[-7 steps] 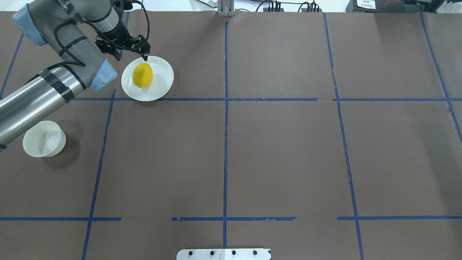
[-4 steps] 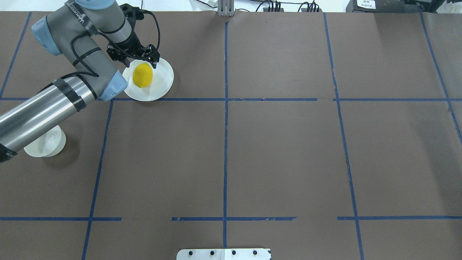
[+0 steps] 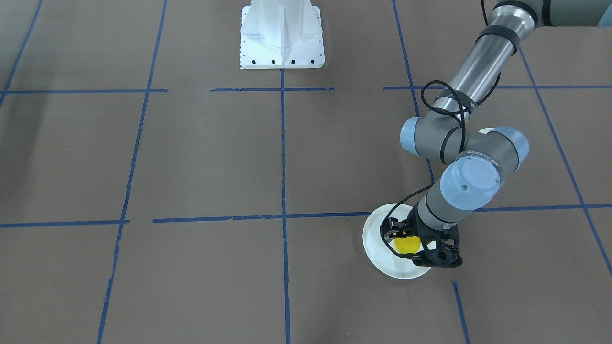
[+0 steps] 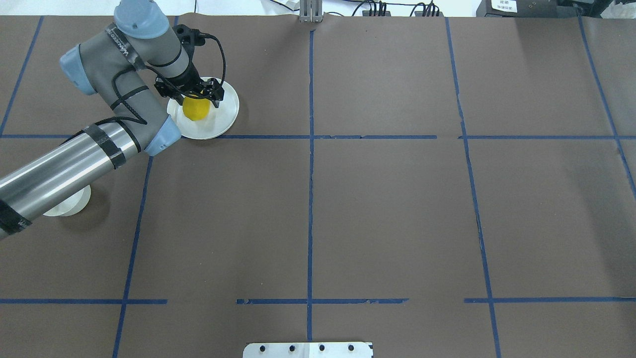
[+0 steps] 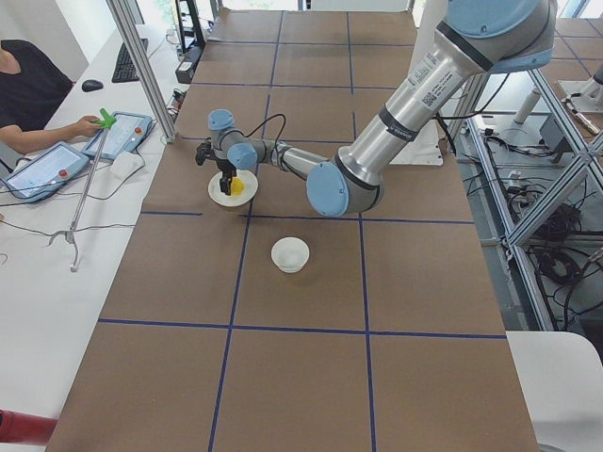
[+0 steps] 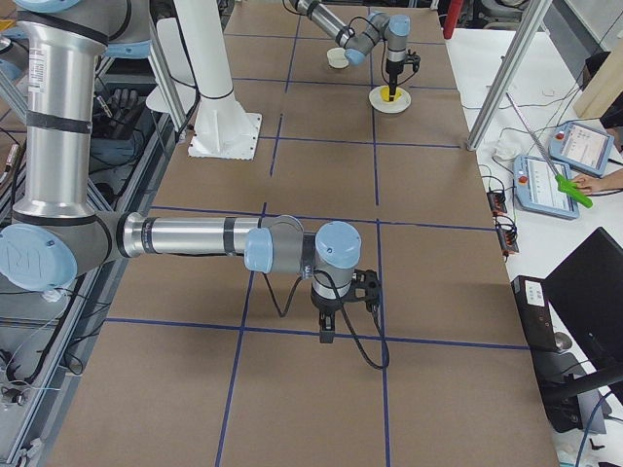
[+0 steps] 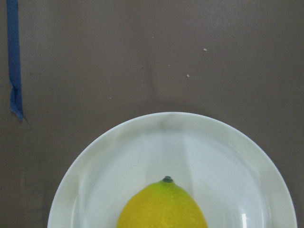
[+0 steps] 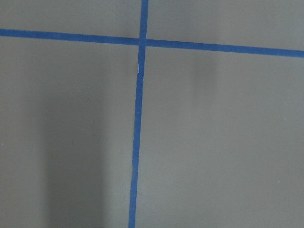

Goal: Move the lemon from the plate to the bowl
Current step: 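Lower the left gripper and close it around the lemon, then lift the lemon off the plate with the left gripper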

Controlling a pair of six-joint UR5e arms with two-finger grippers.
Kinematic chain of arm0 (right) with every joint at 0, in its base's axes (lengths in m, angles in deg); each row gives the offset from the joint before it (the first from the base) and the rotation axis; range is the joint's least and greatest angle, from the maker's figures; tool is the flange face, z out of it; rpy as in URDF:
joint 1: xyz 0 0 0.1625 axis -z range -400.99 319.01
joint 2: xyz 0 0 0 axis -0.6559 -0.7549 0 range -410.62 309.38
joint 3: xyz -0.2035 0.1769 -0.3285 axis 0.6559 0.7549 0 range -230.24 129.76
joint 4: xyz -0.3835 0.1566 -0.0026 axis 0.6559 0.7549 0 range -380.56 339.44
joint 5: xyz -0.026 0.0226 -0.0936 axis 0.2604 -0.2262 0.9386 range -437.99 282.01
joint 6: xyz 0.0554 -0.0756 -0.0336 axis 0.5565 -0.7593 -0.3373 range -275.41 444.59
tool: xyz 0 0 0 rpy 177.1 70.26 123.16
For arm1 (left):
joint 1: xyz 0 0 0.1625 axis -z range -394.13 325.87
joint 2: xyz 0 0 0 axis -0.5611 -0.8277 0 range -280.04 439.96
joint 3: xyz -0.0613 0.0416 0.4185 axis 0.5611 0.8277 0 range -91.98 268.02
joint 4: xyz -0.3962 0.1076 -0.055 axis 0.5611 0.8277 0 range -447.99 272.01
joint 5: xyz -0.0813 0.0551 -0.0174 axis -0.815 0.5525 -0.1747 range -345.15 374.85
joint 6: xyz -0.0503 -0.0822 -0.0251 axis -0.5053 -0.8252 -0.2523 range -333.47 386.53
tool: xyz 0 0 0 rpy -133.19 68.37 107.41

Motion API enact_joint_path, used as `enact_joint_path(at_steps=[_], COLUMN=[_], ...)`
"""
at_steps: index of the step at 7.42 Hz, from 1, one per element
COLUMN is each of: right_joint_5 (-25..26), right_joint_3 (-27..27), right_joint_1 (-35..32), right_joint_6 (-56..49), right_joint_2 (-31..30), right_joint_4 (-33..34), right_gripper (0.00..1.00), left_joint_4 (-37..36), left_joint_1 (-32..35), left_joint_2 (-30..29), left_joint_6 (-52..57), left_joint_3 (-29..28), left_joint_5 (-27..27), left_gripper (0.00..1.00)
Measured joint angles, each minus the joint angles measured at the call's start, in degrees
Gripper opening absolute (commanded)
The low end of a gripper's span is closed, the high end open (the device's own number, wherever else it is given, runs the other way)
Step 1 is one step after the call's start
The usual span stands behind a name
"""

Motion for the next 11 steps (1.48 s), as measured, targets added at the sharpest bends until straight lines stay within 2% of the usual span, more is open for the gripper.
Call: enact_joint_path(at_steps=[1,2,3,5,7,9,11], right_joint_5=[0.0,0.0,0.0,0.0,0.0,0.0,0.0], right_joint_3=[0.0,0.0,0.0,0.0,0.0,0.0,0.0], right_joint_1=[0.0,0.0,0.0,0.0,0.0,0.0,0.0], right_joint_6=[0.0,0.0,0.0,0.0,0.0,0.0,0.0], right_joint_2=[0.0,0.0,0.0,0.0,0.0,0.0,0.0], right_joint_4=[0.0,0.0,0.0,0.0,0.0,0.0,0.0], right_gripper=[1.0,1.0,1.0,1.0,1.0,1.0,1.0], left_joint_4=[0.99,1.47,1.69,1.71,0.2,-2.27,-8.64], left_joint_1=[-0.29,-0.38,-0.28,1.08,3.72,5.12,5.72], left_joint_2=[0.04,0.15,0.25,0.28,1.53,8.39,17.24], left_joint_6=[-0.09,-0.08,0.07,0.47,0.69,0.76,0.82], left_joint_3=[-0.72,-1.06,-1.14,-0.66,3.12,13.26,27.2], left_joint_5=[0.28,0.38,0.4,0.23,-1.31,-2.67,-2.85], left_gripper=[0.41,0.12,0.0,0.0,0.0,0.0,0.0])
